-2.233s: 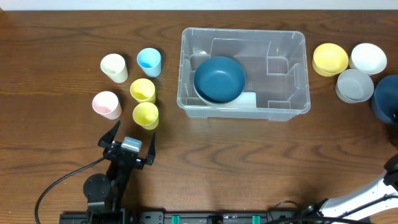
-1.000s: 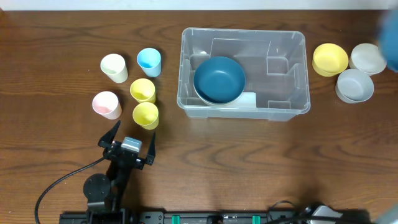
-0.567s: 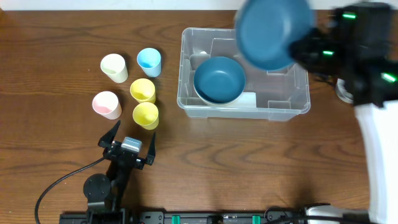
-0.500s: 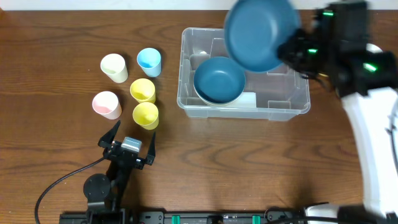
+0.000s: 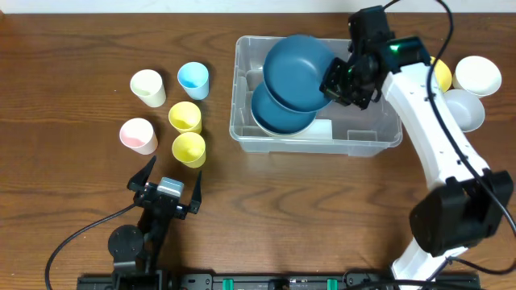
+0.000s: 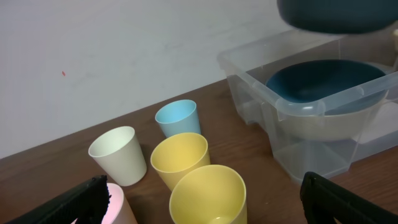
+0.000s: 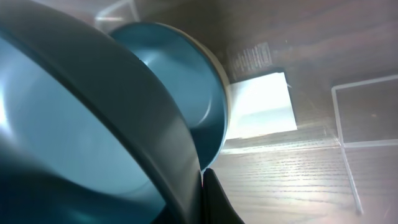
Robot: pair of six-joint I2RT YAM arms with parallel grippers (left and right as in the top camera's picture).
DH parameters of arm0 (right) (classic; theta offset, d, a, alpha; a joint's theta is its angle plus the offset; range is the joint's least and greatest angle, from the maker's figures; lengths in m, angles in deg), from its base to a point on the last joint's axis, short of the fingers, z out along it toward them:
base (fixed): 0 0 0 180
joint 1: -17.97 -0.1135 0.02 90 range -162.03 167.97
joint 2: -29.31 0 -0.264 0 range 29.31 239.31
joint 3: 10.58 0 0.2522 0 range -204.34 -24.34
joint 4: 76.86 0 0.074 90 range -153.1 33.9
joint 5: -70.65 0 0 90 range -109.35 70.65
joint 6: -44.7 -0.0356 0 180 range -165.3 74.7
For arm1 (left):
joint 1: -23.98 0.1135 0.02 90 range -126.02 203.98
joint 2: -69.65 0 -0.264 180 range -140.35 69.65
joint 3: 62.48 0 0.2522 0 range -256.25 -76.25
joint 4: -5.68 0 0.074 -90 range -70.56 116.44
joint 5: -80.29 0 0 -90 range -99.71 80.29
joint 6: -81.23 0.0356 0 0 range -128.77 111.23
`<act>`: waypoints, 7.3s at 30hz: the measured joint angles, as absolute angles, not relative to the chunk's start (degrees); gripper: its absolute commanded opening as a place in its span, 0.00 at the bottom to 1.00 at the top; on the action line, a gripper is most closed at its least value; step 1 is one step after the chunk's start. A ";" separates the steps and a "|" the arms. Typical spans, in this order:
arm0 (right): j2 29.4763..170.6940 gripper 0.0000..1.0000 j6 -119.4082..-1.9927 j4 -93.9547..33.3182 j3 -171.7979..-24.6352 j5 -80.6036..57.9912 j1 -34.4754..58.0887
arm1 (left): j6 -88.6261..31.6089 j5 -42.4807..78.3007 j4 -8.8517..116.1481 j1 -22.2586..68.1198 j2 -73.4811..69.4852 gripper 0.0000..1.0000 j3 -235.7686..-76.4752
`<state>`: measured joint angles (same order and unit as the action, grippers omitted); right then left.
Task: Pack container
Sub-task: 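Lift the second teal bowl and stack it into the bin's bowls, then release, withdraw right gripper, and grasp the grey bowl's rim, then carry the grey bowl into the bin's right side and lower it, then open the right gripper and move it toward the yellow bowl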
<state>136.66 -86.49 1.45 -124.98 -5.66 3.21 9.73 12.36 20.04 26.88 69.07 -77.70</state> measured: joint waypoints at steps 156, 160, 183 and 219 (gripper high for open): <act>152.71 0.01 -77.09 13.49 -146.99 -13.39 16.54 | 9.73 12.36 20.04 26.88 69.07 0.98 -77.70; 152.77 0.01 -77.33 9.38 -142.71 -12.02 16.54 | 9.73 12.36 20.04 26.88 69.07 0.98 -77.70; 153.65 0.15 -78.38 -3.16 -130.27 -10.16 16.54 | 9.73 12.36 20.04 26.88 69.07 0.98 -77.70; 151.42 0.96 -75.80 24.18 -170.86 -11.16 32.12 | 9.73 12.38 20.04 26.88 69.07 0.98 -77.70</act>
<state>151.42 -75.80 24.18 -170.86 -11.16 32.12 9.73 12.38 20.04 26.88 69.07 -77.70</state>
